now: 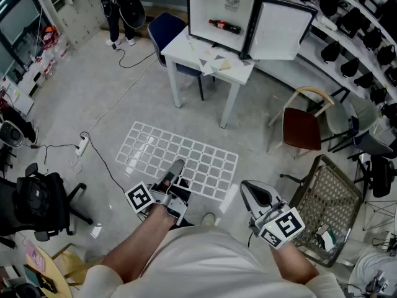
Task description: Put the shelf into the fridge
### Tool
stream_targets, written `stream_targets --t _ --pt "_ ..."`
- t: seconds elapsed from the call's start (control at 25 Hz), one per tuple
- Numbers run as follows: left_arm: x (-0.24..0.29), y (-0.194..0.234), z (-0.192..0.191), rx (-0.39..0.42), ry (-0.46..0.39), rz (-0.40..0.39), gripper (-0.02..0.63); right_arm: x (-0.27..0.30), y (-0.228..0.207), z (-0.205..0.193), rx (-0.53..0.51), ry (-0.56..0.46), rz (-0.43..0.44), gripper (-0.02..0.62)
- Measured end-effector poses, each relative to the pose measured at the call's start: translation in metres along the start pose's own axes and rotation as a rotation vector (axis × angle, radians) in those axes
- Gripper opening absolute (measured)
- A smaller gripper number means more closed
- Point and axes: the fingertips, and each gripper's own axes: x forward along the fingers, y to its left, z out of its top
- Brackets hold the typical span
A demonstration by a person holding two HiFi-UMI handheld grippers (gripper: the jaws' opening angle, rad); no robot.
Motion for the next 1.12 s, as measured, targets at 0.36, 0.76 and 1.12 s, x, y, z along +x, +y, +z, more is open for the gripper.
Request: stream_targets --t 0.36,0.76,1.12 --pt "0.025 0.004 0.006 -0.007 -0.008 -0.005 0.038 0.002 -0.024 -0.012 0.021 0.017 -0.021 0.005" --pt "0.098 0.013 0.081 -0.007 0.03 -0.024 0.038 0.083 -0.069 0.008 -0.015 0.016 -0.141 0.013" --pt "0.183 0.0 0.161 0.005 0.149 -0.064 0.038 0.176 -0.089 0.051 -0.003 -0.026 -0.197 0.047"
